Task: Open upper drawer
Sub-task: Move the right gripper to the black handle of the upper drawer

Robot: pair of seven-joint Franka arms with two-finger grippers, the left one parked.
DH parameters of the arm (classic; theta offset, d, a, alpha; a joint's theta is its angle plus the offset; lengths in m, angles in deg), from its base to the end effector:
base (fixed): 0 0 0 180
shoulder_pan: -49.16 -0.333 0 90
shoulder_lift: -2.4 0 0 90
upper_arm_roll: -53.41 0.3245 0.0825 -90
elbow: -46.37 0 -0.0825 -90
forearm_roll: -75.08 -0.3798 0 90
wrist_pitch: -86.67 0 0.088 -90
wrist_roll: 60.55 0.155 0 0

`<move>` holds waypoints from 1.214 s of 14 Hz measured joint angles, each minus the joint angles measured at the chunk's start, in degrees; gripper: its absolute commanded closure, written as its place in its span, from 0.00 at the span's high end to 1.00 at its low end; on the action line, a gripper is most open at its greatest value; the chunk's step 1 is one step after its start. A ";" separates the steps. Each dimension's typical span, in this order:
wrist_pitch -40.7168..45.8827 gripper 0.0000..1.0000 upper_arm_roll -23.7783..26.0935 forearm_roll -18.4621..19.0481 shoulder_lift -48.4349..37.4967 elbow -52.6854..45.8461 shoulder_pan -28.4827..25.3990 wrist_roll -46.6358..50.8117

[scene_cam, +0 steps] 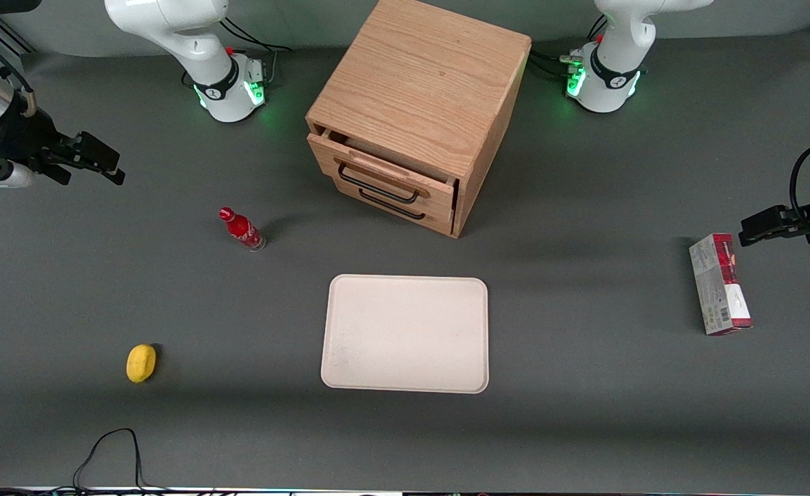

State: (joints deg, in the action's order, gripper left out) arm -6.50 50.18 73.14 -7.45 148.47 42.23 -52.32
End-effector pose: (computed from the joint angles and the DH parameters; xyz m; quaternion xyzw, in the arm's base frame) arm 0.4978 0.0353 0.5808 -0.9989 0.0399 -0.0056 0.0224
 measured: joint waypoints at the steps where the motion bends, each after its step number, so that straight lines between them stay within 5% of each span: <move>1: -0.02 1.00 -0.03 0.00 0.19 0.29 0.00 0.04; 6: -1.71 1.00 3.91 -0.41 5.13 -1.42 -0.45 0.08; 13: -2.39 1.00 27.68 1.48 21.28 -15.09 -1.46 -3.48; 17: -2.26 1.00 37.11 2.86 27.22 -16.00 -1.58 -8.25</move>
State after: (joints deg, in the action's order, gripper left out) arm -8.75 87.28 76.00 19.78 132.47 40.65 -60.57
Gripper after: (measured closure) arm 0.000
